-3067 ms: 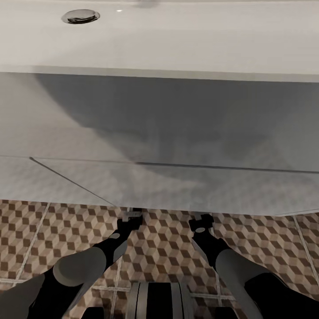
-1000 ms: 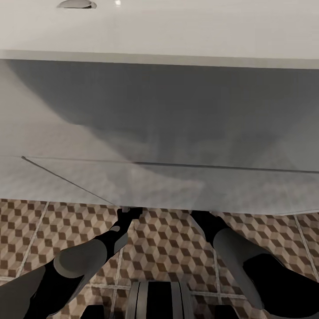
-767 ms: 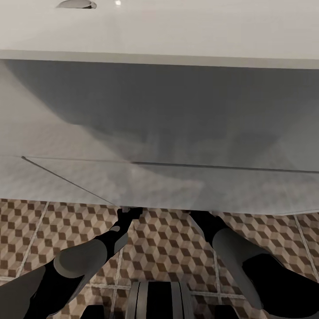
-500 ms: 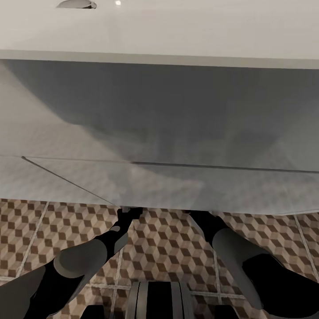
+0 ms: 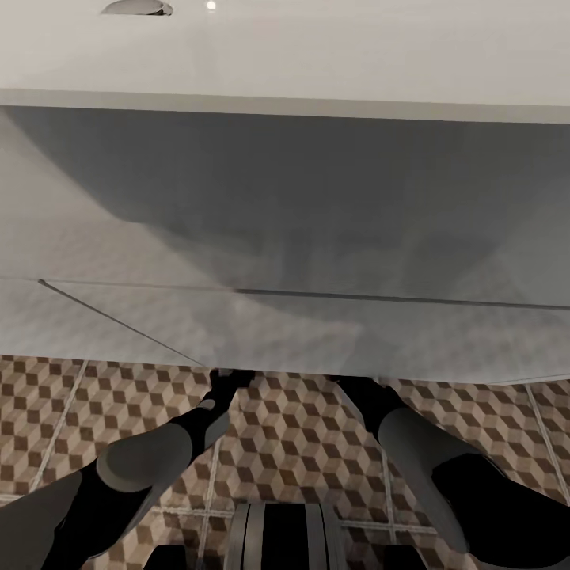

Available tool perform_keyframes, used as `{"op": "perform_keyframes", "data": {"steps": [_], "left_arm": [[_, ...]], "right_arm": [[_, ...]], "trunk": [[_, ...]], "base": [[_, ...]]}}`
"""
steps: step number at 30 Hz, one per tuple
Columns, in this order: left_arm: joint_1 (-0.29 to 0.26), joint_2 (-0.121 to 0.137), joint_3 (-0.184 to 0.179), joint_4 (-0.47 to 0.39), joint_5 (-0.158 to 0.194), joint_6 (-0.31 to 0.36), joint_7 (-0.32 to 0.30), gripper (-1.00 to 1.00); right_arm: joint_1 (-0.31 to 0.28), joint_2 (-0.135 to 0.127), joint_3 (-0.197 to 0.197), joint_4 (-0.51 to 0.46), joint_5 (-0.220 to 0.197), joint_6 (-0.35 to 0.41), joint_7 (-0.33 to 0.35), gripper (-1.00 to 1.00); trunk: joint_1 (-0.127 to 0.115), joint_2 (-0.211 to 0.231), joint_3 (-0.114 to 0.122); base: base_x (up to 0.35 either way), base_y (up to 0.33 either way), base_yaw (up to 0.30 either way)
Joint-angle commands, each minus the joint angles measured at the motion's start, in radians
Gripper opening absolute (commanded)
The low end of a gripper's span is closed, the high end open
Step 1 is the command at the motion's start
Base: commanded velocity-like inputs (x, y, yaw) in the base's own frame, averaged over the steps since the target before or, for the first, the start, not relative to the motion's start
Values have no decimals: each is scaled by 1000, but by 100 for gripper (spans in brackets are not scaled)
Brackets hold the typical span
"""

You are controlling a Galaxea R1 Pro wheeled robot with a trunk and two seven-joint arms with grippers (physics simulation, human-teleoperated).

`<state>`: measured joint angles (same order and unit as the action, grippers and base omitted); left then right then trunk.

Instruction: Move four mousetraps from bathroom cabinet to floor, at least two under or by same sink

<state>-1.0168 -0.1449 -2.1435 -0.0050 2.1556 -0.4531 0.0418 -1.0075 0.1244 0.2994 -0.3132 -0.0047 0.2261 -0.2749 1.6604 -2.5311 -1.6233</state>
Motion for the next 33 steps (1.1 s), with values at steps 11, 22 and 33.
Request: {"op": "perform_keyframes", "data": {"steps": [11,22,33], "left_arm": [[-69,-12,-3,-18,5,-2,8,-100],[-87,-14,1,-27,6,73,13,-100],[-88,-13,2,-28,6,88,13,-100]], "right_arm": [[0,0,9,-1,-2,9,-4,-100],[0,7,9,-1,-1,11,-4,-100],[0,6,9,-2,1,11,-2,-100]], "trunk": [[0,0,-1],[0,0,-1],[0,0,-1]], "base": [[0,0,0],[0,0,0],[0,0,0]]}}
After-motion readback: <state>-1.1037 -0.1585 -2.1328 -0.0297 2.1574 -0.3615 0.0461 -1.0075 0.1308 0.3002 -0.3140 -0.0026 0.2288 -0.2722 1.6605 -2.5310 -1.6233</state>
